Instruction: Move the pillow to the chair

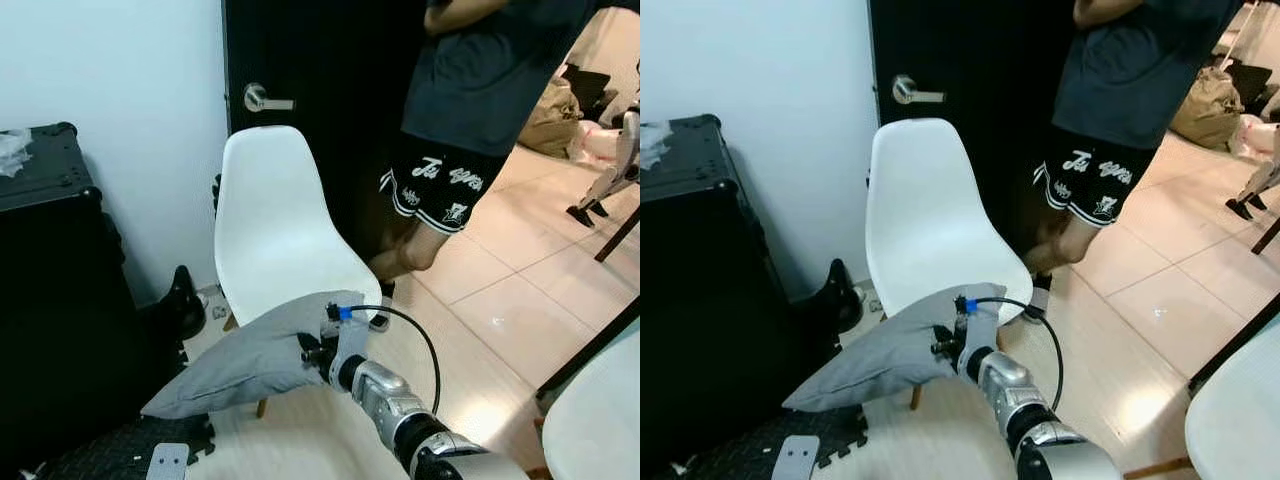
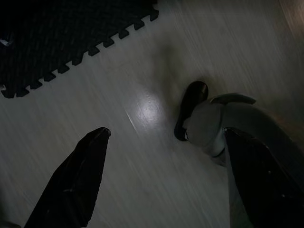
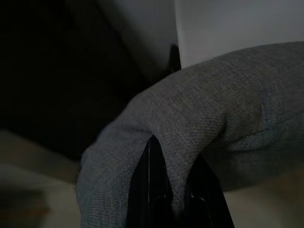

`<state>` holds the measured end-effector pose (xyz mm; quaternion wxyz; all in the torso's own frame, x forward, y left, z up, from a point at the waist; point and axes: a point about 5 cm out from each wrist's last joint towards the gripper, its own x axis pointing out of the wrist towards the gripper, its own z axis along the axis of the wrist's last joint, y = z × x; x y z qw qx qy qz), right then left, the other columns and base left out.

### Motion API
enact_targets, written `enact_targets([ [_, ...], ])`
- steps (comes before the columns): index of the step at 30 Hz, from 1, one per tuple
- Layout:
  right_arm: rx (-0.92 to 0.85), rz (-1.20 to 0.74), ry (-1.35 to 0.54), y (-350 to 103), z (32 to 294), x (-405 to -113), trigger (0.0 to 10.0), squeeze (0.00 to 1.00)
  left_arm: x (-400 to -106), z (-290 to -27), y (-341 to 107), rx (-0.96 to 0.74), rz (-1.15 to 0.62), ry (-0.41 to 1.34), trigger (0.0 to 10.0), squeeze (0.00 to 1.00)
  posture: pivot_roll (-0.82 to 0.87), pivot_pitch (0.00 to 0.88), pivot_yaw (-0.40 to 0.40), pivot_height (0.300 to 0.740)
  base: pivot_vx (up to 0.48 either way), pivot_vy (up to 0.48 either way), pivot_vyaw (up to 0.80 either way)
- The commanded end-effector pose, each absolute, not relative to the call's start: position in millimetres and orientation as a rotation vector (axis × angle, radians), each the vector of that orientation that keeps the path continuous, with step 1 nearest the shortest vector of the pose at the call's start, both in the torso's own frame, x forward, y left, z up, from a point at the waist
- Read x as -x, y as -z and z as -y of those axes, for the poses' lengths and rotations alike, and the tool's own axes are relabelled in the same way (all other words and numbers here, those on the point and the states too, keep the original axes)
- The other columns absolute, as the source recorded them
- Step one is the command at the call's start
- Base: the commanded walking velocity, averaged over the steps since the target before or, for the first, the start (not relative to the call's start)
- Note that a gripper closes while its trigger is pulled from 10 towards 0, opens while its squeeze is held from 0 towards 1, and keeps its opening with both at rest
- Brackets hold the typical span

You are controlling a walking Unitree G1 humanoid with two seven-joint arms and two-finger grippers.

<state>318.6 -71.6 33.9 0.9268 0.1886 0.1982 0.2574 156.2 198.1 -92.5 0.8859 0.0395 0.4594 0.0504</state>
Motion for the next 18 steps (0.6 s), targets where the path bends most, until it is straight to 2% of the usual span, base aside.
enact_targets([
  [1, -0.489, -0.297, -0.504, -57.7, 76.2, -336.3, 10.0, 0.00, -155.3, -195.3, 93.4, -0.093, -0.964, -0.082, 10.0, 0.00, 0.20, 0.000, -0.123, 0.740, 0.330, 0.000, 0.00],
  [13, -0.653, -0.219, -0.546, -76.8, 67.1, -345.2, 10.0, 0.00, -157.4, -194.6, 92.8, -0.083, -0.960, -0.083, 10.0, 0.00, 0.21, 0.000, -0.115, 0.740, 0.342, 0.000, 0.00],
  [18, -0.751, -0.182, -0.544, -85.0, 67.3, -349.8, 10.0, 0.00, -156.6, -194.5, 93.1, -0.080, -0.961, -0.082, 10.0, 0.00, 0.21, 0.000, -0.116, 0.740, 0.480, 0.000, 0.00],
])
